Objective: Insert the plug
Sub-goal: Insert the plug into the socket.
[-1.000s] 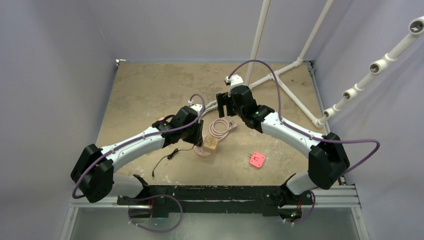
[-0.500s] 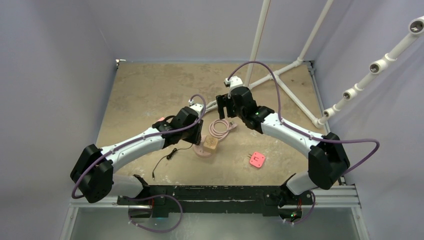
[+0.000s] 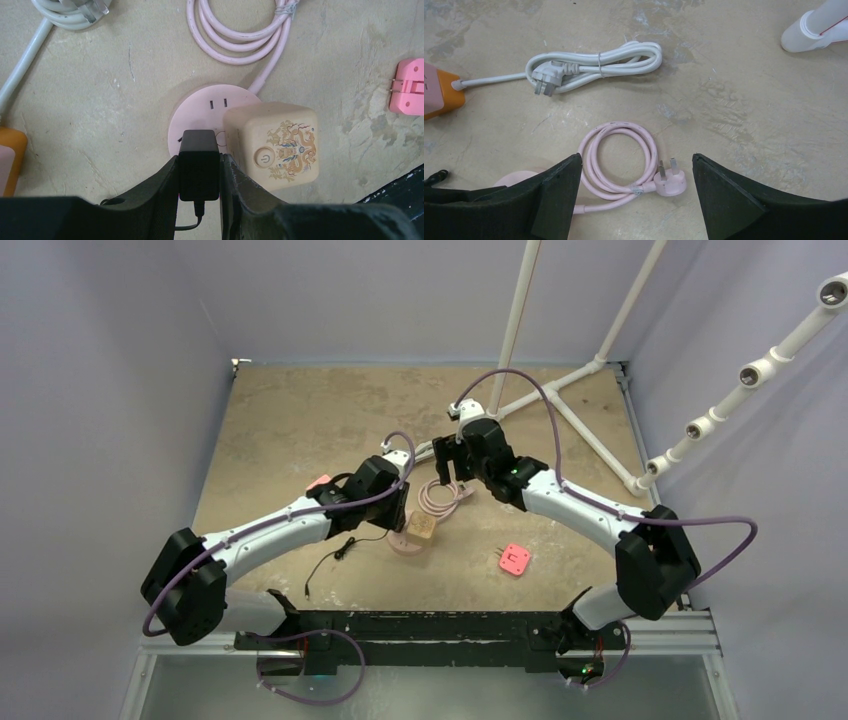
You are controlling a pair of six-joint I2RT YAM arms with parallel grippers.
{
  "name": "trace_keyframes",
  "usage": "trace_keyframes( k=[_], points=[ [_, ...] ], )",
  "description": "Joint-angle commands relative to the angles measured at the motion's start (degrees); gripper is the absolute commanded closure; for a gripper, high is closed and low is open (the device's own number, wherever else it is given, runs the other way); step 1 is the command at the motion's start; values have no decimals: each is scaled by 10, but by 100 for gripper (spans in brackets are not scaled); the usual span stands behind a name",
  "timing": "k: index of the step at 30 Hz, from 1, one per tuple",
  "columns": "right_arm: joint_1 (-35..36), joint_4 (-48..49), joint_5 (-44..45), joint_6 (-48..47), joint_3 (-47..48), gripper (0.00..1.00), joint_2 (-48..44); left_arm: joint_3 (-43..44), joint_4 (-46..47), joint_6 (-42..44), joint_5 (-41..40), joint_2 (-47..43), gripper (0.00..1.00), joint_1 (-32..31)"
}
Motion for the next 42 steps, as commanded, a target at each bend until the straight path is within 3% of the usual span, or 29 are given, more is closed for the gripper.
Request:
trace_keyframes(
  k=[1,20,42],
  points=[
    [3,16,-20,-11,7,18,12,-9,-37,-4,10,2,100,-10],
    [5,59,12,-49,48,19,151,-36,-21,44,-27,-14,100,-10],
    [6,38,-3,-34,37,20,90,-72,9,46,-21,0,100,-21]
  ],
)
